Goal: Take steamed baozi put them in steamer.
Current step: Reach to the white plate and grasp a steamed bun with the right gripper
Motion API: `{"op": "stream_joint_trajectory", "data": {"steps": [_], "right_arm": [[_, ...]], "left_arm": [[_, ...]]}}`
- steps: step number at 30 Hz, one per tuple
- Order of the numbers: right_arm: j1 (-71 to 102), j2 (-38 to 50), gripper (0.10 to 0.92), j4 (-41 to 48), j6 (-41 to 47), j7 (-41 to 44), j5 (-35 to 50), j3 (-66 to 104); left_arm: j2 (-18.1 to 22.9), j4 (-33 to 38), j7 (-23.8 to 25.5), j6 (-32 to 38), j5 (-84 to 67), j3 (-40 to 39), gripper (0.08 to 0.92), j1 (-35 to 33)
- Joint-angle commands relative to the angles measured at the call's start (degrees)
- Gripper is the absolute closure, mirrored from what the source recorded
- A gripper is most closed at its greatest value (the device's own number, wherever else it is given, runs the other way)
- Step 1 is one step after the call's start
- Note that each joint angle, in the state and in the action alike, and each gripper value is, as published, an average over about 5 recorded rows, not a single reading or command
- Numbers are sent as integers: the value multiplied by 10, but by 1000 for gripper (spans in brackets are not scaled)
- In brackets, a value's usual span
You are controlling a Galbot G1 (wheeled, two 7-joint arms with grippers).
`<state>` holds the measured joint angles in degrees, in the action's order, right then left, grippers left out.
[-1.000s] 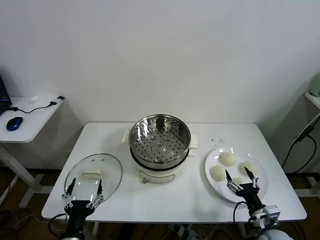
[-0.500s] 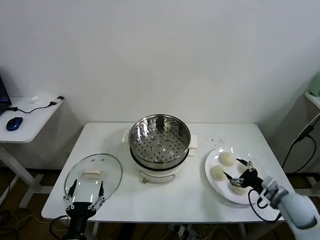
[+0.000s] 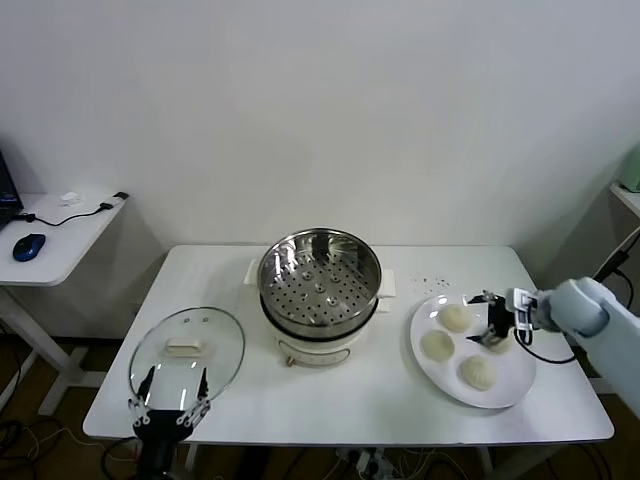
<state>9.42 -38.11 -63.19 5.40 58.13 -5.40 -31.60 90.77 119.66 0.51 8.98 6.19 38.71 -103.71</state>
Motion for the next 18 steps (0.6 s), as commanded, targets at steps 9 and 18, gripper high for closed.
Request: {"op": "stream_joint_trajectory", "data": {"steps": [9,18], "right_arm": [[-211,-143,203,221,-30,63,-13,-244],[-177,-167,203,227,-24,64,-6,-231]], "left_arm": [[-1,-10,-1,-12,-1,11,177,13],[-3,-16,-1,-15,-2,15,177,18]]}}
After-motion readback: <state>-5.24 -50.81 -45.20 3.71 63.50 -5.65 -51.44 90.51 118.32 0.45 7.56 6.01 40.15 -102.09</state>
